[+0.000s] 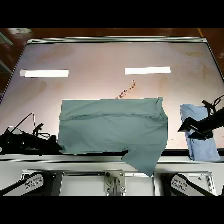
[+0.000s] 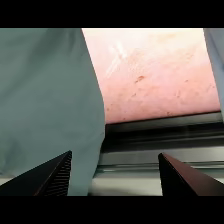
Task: Fold the shirts.
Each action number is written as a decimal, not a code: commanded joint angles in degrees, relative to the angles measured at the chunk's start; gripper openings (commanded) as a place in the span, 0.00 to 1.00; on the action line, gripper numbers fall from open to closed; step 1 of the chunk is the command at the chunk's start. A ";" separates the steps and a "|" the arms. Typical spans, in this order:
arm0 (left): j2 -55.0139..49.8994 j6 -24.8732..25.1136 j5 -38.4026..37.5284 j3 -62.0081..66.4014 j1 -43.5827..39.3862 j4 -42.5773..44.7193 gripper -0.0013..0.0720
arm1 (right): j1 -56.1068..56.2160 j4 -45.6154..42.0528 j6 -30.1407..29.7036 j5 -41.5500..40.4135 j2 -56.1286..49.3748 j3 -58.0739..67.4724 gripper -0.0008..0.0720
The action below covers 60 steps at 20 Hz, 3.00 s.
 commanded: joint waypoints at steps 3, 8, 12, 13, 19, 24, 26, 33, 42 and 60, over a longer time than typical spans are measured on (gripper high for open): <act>1.66 1.49 -2.32 0.09 -2.19 -0.26 0.08 | 0.02 5.46 -3.89 -1.77 7.93 -16.90 0.93; 4.57 1.49 -2.69 0.70 -2.32 -1.11 0.08 | 1.22 8.11 -3.52 -11.15 14.84 -30.08 0.85; 4.85 1.49 -2.93 0.70 -2.32 -1.11 0.08 | 1.75 14.01 -3.61 -15.10 10.62 -30.60 0.85; 4.85 1.49 -2.91 0.70 -2.29 -1.11 0.08 | 1.75 13.97 -3.63 -14.86 8.83 -30.60 0.85; 4.85 1.68 -2.69 0.70 -2.29 -1.11 0.08 | 1.75 16.52 -5.42 -16.76 2.36 -30.60 0.85; 4.85 1.51 -2.69 0.72 -2.29 -1.11 0.08 | 1.75 17.22 -8.26 -15.34 0.37 -30.51 0.28; 4.87 3.65 -2.49 1.01 -2.25 -1.14 0.08 | 1.73 17.18 -12.13 -11.69 1.44 -30.08 0.10; 8.41 6.91 -4.00 15.82 -2.64 -7.82 0.07 | 1.75 31.15 -9.81 -9.05 8.85 -20.44 0.10; -11.41 -0.31 0.85 41.27 -8.74 -7.96 0.07 | 16.15 29.94 -0.87 -26.51 -8.70 8.90 0.10; -29.62 -10.64 -12.92 57.22 -5.57 -7.48 0.62 | 13.53 8.28 -0.81 -20.70 -23.08 21.35 0.96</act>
